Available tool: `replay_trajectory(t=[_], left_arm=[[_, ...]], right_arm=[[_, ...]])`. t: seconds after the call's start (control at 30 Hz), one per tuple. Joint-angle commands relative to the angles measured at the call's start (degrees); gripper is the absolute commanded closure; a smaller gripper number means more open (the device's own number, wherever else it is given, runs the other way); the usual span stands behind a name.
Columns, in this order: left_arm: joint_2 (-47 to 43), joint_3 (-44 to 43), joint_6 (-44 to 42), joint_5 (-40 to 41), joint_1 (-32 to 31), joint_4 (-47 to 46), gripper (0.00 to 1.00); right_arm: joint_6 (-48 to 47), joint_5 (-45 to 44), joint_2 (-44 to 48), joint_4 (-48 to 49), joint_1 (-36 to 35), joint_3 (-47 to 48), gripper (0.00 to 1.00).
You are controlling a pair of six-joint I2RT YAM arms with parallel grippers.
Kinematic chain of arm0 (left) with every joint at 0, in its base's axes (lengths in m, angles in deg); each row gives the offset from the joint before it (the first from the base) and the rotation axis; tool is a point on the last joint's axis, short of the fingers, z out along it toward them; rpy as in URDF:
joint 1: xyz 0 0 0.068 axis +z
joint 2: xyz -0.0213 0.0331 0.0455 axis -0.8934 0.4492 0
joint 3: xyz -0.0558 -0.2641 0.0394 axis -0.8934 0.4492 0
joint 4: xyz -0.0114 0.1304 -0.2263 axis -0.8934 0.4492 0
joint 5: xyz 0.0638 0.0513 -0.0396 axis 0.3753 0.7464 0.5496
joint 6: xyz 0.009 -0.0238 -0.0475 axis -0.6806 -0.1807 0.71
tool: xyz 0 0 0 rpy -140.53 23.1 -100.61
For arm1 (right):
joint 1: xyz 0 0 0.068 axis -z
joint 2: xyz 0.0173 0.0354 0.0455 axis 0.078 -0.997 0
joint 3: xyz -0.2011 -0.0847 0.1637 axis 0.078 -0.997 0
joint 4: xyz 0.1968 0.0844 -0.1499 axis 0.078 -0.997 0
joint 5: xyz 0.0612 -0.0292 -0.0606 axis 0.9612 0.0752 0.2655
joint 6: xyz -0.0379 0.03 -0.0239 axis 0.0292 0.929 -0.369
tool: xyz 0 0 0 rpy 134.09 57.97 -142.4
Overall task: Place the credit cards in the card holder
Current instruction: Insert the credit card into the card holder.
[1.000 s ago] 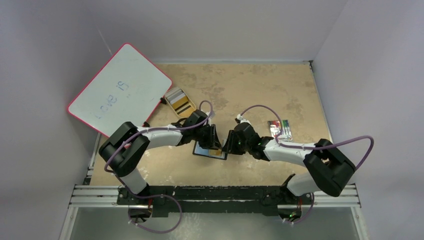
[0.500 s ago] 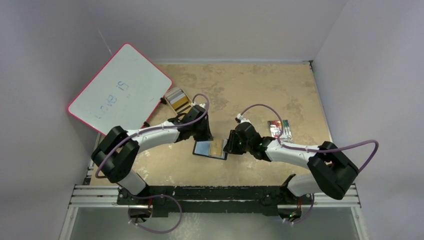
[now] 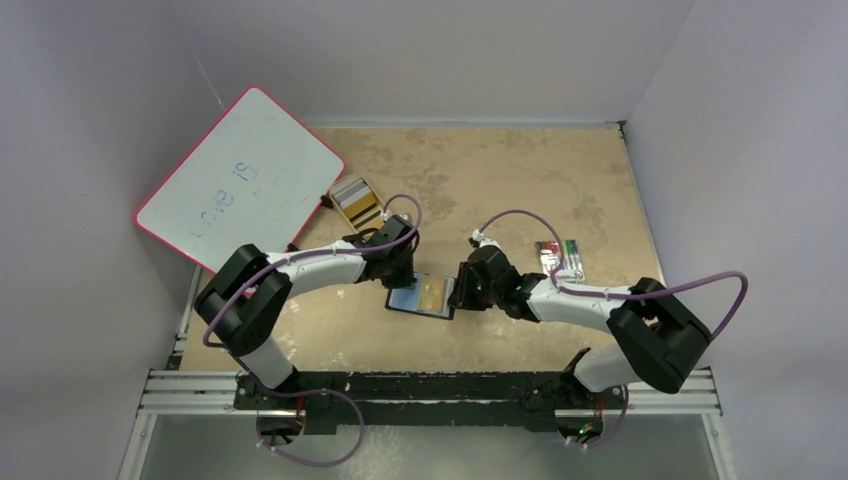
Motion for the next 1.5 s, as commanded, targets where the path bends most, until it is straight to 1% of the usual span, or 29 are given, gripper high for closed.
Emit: replay_trajectory(t=[0.0,0.23,0.43,0.6,0.73,0.83,0.87,1.0,1.1,1.17,1.33,1.47], left_arm=[[0.77,-1.11,-0.96,-3.36,-0.21,-3.06,1.00],[0.53,-0.43,-0.07,-5.87,-0.56,-4.56,1.00],[0.36,1.17,2.04,-8.36,-0.99,-7.85,1.00],[0.13,3.08,4.58,-11.81,-1.23,-12.92,1.00],[-0.72,2.69,4.82,-10.95,-1.31,-12.27,1.00],[-2.50,2.10,4.13,-7.93,-1.31,-9.60,0.86],[-3.04,1.88,3.85,-6.70,-1.31,-8.76,0.83],[-4.48,1.30,3.22,-1.60,-1.31,-5.40,0.73],[-4.74,1.47,3.12,0.83,-1.27,-4.90,0.67],[-4.44,2.33,3.44,-0.46,-1.17,-7.40,0.64],[-2.79,3.55,4.98,-3.92,-1.28,-12.15,0.63],[-1.45,4.33,5.53,-4.03,-1.30,-12.33,0.63]], right_arm=[[-1.10,-0.43,-1.39,1.31,-0.32,1.52,0.71],[-1.05,-0.11,-2.37,2.33,-0.28,1.60,0.71],[-1.25,0.09,-2.75,2.42,-0.29,1.91,0.71],[-1.24,0.01,-2.57,2.77,-0.33,1.65,0.71],[-1.19,0.18,-2.20,3.04,-0.28,1.37,0.71],[-1.29,0.02,-1.50,2.81,-0.34,1.19,0.71],[-1.38,0.01,-1.29,2.74,-0.33,1.09,0.70],[-1.22,0.18,-0.82,3.08,-0.29,0.62,0.71],[-1.03,0.40,-0.96,3.42,-0.32,0.34,0.70],[-1.01,0.53,-1.19,3.57,-0.34,0.34,0.70],[-1.11,0.45,-1.60,3.58,-0.29,0.93,0.70],[-1.13,0.53,-1.86,3.77,-0.31,0.91,0.70]])
